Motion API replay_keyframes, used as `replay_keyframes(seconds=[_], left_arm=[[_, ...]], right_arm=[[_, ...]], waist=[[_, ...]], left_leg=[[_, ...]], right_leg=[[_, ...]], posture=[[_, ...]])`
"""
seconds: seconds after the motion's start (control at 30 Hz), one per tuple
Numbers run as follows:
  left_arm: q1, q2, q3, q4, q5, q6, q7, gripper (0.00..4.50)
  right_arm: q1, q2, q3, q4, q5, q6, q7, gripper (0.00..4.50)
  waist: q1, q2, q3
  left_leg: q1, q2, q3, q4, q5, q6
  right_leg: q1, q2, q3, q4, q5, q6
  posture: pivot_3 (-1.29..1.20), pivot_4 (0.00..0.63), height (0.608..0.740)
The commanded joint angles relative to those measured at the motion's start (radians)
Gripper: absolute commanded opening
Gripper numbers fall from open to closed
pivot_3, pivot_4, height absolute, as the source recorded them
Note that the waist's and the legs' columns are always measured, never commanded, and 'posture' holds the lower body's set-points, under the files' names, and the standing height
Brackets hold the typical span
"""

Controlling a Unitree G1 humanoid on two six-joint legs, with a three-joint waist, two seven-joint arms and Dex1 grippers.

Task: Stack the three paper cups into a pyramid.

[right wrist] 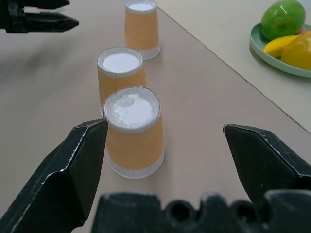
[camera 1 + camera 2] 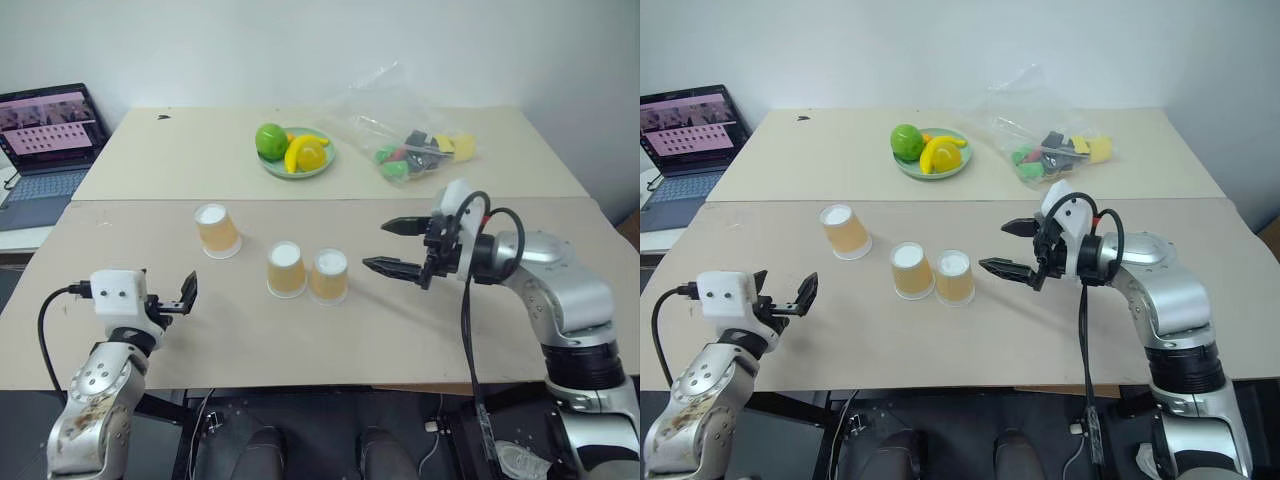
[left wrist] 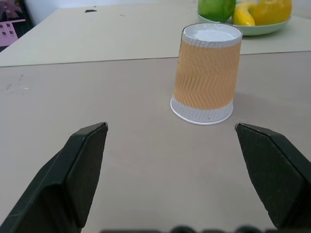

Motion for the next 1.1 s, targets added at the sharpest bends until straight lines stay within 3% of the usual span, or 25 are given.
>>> replay_keyframes(seconds=[0.03, 0.4, 0.67, 1.0, 1.1], left_arm=[[-0.111, 0.034, -0.037, 0.104, 0.024, -0.073, -0.091, 4.5], [-0.413, 0.086, -0.089, 0.536, 0.086, -0.228, -0.271, 4.5], [-0.57, 0.053, -0.131, 0.796, 0.122, -0.298, -0.331, 4.5], [-0.637, 0.012, -0.138, 0.911, 0.135, -0.316, -0.351, 4.5], [-0.636, 0.013, -0.137, 0.913, 0.138, -0.323, -0.352, 3.26]], right_arm=[[0.012, -0.028, -0.044, -0.049, 0.015, -0.005, -0.03, 4.46], [0.046, -0.054, -0.08, -0.136, 0.045, 0.029, -0.117, 4.46], [0.063, -0.057, -0.077, -0.146, 0.059, 0.028, -0.142, 4.46], [0.078, -0.063, -0.076, -0.148, 0.066, 0.02, -0.162, 4.46], [0.083, -0.064, -0.073, -0.15, 0.064, 0.02, -0.164, 4.5]], waist=[[0.001, -0.001, 0.0], [-0.001, -0.001, 0.0], [0.001, -0.001, 0.0], [-0.001, -0.001, 0.0], [0.0, -0.001, 0.0]], left_leg=[[0.0, 0.0, 0.0, 0.0, 0.0, 0.0], [-0.001, 0.0, 0.0, 0.0, 0.0, 0.0], [-0.002, 0.0, 0.0, 0.0, 0.0, 0.0], [-0.002, 0.0, 0.0, 0.0, 0.0, 0.0], [-0.002, 0.0, 0.0, 0.0, 0.0, 0.0]], right_leg=[[0.001, 0.0, 0.0, 0.0, 0.0, 0.0], [-0.001, 0.0, 0.0, -0.001, 0.0, 0.0], [-0.001, 0.0, 0.0, -0.001, 0.0, 0.0], [-0.001, 0.0, 0.0, 0.0, 0.0, 0.0], [-0.001, 0.0, 0.0, 0.0, 0.0, 0.001]], posture=[[0.0, 0.15, 0.74], [0.0, 0.15, 0.74], [0.0, 0.15, 0.74], [0.0, 0.15, 0.74], [0.0, 0.15, 0.74]])
